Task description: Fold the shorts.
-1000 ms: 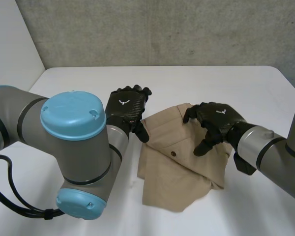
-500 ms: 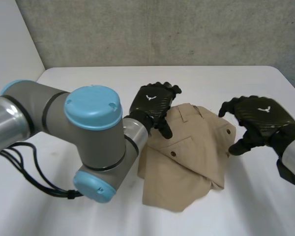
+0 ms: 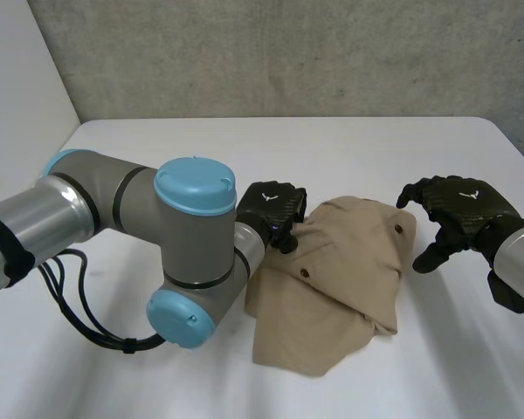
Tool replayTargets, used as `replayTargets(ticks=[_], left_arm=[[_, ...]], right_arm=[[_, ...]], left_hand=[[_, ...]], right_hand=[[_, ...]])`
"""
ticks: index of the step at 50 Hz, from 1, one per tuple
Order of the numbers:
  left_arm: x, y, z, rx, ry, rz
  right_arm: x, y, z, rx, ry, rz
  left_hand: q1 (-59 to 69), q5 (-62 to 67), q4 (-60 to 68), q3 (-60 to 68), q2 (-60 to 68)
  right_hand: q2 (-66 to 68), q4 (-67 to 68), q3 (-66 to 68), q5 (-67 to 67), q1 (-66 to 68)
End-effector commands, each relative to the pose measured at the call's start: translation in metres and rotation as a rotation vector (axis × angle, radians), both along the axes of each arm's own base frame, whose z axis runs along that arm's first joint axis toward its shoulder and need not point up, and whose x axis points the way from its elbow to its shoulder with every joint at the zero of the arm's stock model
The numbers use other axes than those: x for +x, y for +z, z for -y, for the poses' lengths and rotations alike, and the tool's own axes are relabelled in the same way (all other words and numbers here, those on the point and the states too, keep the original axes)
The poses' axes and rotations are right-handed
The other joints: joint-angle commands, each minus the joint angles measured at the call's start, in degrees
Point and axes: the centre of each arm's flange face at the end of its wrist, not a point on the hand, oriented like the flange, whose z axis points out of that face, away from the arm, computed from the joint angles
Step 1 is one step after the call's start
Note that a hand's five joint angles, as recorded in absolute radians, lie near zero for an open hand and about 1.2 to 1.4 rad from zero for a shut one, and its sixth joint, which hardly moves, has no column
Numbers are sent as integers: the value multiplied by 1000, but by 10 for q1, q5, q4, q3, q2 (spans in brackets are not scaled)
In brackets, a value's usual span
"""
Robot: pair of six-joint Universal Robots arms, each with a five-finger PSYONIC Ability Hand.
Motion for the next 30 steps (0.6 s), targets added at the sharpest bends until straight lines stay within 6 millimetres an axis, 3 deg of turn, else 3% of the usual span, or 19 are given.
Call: replayTargets(ticks=[1, 10, 16, 27, 30], left_arm=[[9, -2, -14, 27, -3, 27], [37, 12, -44, 46, 18, 59], [57, 23, -67, 30, 44, 62], [81, 8, -112, 15, 21, 66], [84, -3, -125, 31, -1, 93]], right_arm=[[1, 4, 3, -18, 0, 7], [5, 14, 15, -11, 3, 21], [26, 7, 8, 114, 72, 31], [59, -11, 5, 245, 204, 62], [66, -20, 0, 275, 232, 54]], left_hand=[[229, 227, 218, 220, 218], [229, 227, 218, 220, 218], [229, 227, 218, 220, 218], [229, 227, 218, 220, 218], [69, 67, 57, 59, 57]], right_hand=[[-12, -3, -8, -5, 22], [-59, -50, -55, -52, -25], [-101, -92, -97, -95, -67], [-129, -121, -126, -123, -96], [-129, -121, -126, -123, -96]])
